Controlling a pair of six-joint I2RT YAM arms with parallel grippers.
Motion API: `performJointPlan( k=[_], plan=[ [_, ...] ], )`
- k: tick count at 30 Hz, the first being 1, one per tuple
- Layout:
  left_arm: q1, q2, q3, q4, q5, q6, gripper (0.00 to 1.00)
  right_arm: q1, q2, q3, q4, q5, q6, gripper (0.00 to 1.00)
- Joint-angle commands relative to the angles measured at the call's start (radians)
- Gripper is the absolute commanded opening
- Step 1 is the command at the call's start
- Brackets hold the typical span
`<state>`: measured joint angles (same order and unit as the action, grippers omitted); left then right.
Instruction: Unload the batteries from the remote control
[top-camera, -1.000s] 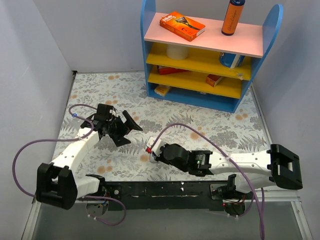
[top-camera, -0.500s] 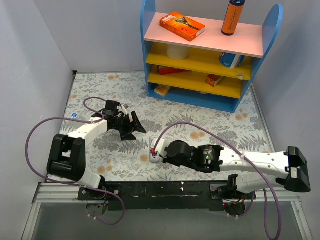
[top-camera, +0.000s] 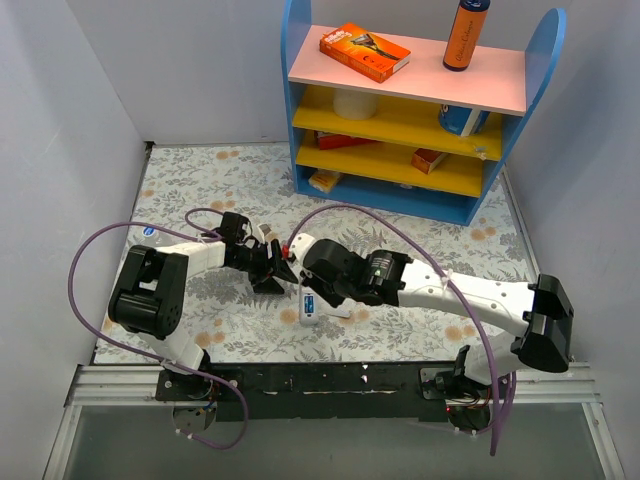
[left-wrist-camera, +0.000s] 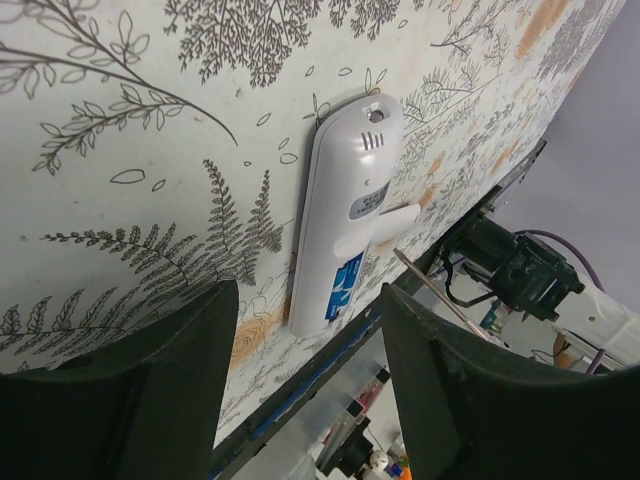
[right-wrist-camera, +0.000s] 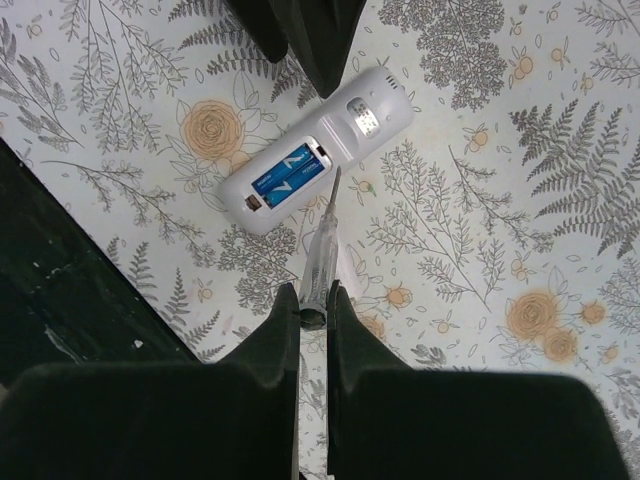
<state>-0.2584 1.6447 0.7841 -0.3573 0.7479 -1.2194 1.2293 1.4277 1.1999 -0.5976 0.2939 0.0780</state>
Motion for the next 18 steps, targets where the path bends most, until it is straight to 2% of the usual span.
performJointPlan(
  k=[1,11,18],
  plan=[
    [-0.004,-0.006,-0.009,0.026,0.059,0.020,0.57,-0.030,0.046,0.134,-0.131,-0.039,0.155,0.01],
    [-0.005,0.015,-0.019,0.034,0.103,0.017,0.54,-0.100,0.073,0.199,-0.188,-0.121,0.394,0.01],
    [-0.005,0.020,-0.022,0.040,0.116,0.012,0.50,-0.111,0.062,0.208,-0.195,-0.102,0.561,0.01]
  ],
)
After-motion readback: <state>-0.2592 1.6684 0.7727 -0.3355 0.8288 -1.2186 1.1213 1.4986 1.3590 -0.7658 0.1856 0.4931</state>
